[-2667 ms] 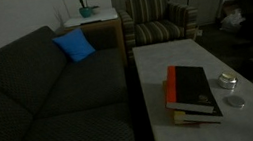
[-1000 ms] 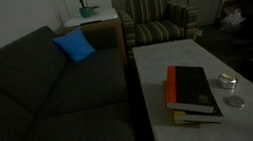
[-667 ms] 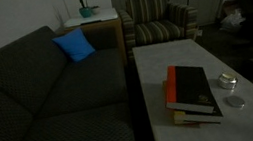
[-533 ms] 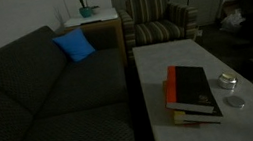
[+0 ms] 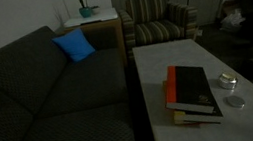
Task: Pick the lid and put it on top of the bottle
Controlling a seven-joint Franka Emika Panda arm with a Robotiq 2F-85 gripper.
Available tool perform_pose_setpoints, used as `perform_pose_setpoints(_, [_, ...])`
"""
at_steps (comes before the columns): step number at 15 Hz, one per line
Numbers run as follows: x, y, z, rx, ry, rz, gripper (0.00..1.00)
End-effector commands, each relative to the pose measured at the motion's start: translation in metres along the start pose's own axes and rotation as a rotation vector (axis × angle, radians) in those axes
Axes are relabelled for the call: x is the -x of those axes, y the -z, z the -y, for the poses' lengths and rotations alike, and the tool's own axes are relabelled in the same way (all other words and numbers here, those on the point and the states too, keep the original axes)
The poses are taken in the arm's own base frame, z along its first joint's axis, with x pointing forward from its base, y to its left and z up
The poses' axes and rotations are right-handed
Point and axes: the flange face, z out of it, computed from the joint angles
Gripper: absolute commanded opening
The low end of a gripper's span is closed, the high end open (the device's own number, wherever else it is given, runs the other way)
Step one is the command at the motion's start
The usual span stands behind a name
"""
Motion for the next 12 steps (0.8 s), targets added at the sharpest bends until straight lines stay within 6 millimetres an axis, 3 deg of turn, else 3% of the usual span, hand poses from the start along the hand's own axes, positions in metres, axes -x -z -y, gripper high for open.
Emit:
perform_pose_setpoints(1, [0.000, 0.001, 0.000, 0.000, 0.001, 0.000, 1.00])
perform_pose_setpoints(4, [-0.024, -0.025, -0.014, 0.022, 0.030, 0.039, 1.00])
perform_pose_setpoints(9, [-0.067, -0.118, -0.049, -0.055, 0.049, 0.212, 1.00])
perform_pose_setpoints(12, [-0.083, -0.173, -0.059, -0.092, 0.043, 0.305, 1.00])
